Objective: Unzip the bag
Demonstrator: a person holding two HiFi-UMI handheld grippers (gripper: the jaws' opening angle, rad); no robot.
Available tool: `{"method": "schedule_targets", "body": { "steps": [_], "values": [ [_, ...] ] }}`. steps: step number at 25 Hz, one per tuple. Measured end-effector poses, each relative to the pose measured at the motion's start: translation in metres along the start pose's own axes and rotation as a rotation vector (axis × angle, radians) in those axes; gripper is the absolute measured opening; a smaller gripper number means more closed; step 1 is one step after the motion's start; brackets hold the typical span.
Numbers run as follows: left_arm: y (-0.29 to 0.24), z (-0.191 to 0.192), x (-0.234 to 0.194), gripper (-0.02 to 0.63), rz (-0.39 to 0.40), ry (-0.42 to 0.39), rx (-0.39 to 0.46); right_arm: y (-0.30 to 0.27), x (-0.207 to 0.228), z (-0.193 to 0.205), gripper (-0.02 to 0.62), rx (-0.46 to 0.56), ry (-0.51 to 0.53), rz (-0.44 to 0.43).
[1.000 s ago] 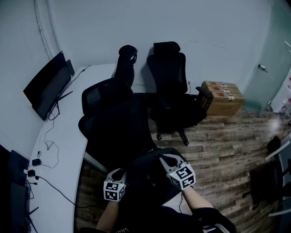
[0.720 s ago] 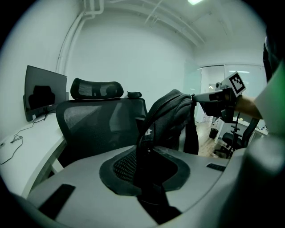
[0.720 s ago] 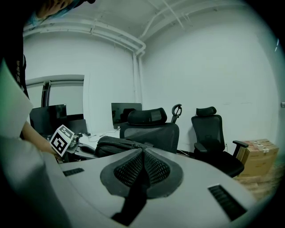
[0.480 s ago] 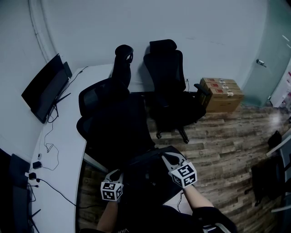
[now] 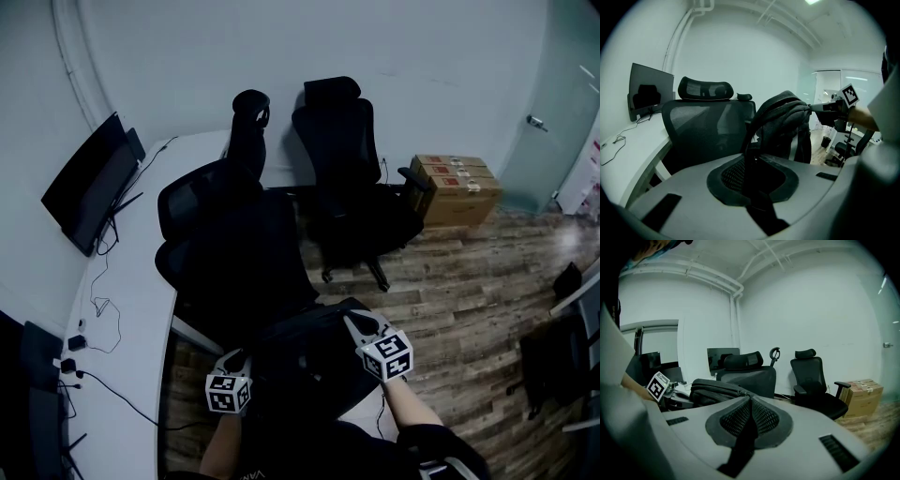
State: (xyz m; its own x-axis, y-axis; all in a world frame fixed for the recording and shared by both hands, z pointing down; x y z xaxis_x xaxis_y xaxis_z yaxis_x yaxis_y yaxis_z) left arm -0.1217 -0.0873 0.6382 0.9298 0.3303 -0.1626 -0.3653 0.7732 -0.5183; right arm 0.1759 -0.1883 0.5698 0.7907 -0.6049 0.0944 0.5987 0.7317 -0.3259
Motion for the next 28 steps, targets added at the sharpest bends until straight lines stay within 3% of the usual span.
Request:
{"method": "schedule_targets", "body": {
  "steps": [28],
  "values": [
    [-0.010,-0.003,-0.013,0.058,-0.004,0.026,-0.014,-0.010,0.043,0.033,0.049,-0.060,-0.101,0.094]
  ]
}}
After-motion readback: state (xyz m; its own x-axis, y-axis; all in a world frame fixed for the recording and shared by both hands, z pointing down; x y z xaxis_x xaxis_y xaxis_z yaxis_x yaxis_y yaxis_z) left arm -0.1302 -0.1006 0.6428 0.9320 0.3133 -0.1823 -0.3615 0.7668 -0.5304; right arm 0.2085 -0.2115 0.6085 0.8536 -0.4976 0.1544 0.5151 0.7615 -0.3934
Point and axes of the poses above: the fingertips, and each gripper's own axes: y backward along the fingers, x to its right, z out of its underside, the point moved 6 cm from there along y, backward along the fingers, and after that the axes turned 7 degrees about z, right-handed, at the moved point
